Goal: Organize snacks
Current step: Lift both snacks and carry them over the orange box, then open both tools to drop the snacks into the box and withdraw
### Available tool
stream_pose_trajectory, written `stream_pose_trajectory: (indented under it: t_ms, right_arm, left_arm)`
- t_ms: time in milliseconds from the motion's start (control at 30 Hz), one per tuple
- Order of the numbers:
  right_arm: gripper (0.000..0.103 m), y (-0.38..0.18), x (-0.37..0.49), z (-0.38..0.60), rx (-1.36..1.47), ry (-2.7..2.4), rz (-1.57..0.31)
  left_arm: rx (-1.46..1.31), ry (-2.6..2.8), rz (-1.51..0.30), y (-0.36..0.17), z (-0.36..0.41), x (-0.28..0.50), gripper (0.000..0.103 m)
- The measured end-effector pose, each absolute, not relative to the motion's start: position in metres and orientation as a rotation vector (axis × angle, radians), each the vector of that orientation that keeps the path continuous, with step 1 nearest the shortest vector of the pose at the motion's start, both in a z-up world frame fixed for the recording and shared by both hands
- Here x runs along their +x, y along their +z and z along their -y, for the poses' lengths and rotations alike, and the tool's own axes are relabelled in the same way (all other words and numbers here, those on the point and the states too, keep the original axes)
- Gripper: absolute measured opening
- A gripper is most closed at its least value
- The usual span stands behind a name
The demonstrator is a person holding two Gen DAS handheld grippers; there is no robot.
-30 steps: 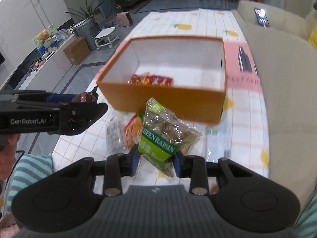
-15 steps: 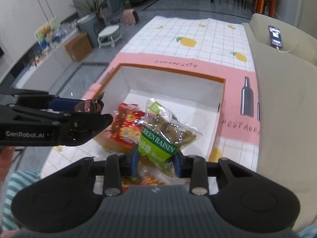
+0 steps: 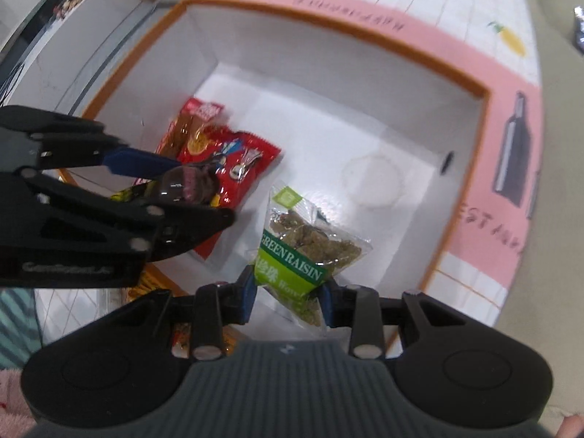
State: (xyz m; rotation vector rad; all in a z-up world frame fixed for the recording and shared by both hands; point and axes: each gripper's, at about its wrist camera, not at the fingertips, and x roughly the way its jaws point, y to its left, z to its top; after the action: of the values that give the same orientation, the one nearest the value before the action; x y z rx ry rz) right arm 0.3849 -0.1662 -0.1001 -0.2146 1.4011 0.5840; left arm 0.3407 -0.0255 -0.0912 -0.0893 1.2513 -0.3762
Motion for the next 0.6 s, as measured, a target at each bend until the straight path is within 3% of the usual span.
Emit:
stream_pose_trajectory:
  t_ms: [600]
  right_arm:
    - [0.034,-0.142,0.407,0.143,-0.333,0.617,-1.551]
  left_arm:
    - [-0.088,-0.360,-1.368,-0.129,0.034,0.364,0.057]
